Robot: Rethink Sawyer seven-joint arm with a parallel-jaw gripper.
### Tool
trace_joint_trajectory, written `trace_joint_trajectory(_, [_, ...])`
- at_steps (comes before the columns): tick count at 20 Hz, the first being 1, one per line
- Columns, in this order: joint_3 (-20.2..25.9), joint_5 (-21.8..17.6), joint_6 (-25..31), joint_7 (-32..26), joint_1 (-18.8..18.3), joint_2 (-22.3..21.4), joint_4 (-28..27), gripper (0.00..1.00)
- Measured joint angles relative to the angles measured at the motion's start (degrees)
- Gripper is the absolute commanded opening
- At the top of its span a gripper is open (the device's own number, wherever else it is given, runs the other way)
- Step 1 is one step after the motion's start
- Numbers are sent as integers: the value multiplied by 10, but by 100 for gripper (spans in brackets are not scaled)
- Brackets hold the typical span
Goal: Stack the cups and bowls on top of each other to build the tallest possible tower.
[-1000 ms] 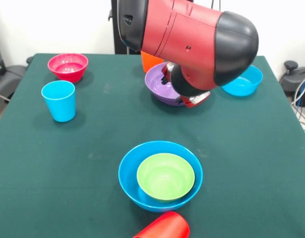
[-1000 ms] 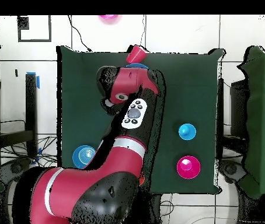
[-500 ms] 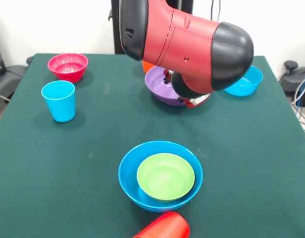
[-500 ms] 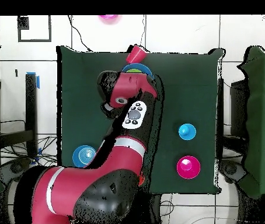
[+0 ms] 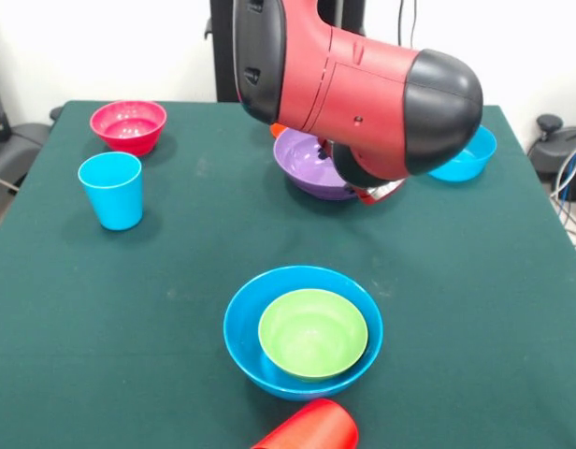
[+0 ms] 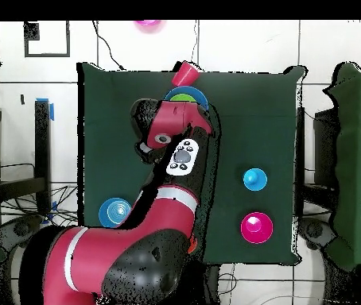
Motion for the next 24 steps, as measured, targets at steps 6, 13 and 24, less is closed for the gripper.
trace_joint_trajectory(6, [3,0,-26,0,0,1,2,100])
trace_joint_trajectory(13, [3,0,-70,0,1,7,1,100])
trace_joint_trajectory(24, [4,0,-110,0,2,20,17,100])
